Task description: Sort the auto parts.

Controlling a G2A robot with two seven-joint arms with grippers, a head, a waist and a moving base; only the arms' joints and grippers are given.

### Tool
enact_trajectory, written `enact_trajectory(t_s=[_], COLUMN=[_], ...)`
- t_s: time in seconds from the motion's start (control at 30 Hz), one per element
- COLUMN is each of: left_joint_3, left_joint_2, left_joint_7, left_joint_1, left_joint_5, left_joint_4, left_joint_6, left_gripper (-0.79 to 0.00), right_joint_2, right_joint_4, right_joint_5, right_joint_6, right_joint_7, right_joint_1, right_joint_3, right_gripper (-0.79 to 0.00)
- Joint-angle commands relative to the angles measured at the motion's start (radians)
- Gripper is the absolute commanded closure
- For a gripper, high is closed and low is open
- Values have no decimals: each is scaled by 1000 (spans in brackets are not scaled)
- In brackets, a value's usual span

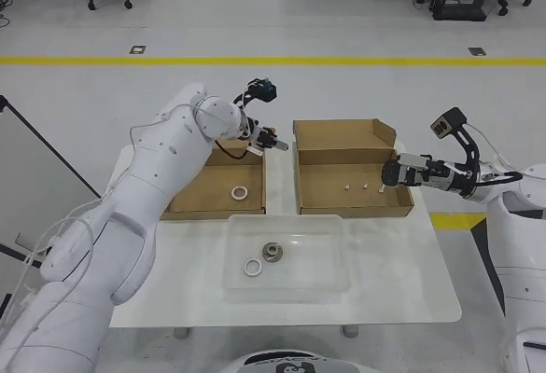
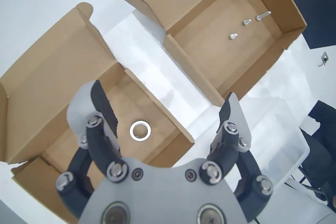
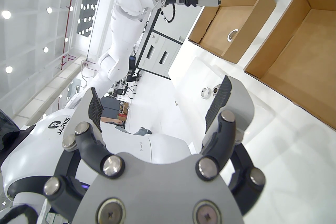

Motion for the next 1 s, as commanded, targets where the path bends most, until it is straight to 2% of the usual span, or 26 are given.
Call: enact_trajectory(t_s=[0.0, 0.13, 0.2, 0.3, 0.37, 0.47, 0.6, 0.97], left_joint_3=[-50, -176, -235, -295, -312, -309, -286, -272], left_joint_2=[39, 117, 147, 176, 188, 199, 206, 209], left_joint_7=[-55, -204, -270, -338, -374, -404, -423, -433], left_joint_1=[74, 275, 376, 497, 554, 614, 656, 666], left_joint_5=[22, 93, 119, 150, 156, 173, 180, 190], left_joint_4=[-185, -577, -743, -921, -996, -1064, -1103, -1125], left_joint_6=[41, 135, 161, 176, 173, 170, 171, 177], left_gripper=[-785, -785, -785, -785, -785, -785, -785, -785], right_joint_2=[0, 0, 0, 0, 0, 0, 0, 0], right_joint_4=[0, 0, 0, 0, 0, 0, 0, 0], right_joint_5=[0, 0, 0, 0, 0, 0, 0, 0], right_joint_6=[0, 0, 0, 0, 0, 0, 0, 0], right_joint_7=[0, 0, 0, 0, 0, 0, 0, 0], right_joint_1=[0, 0, 0, 0, 0, 0, 0, 0], right_joint_3=[0, 0, 0, 0, 0, 0, 0, 0], right_gripper=[-785, -785, -785, -785, -785, -785, -785, -785])
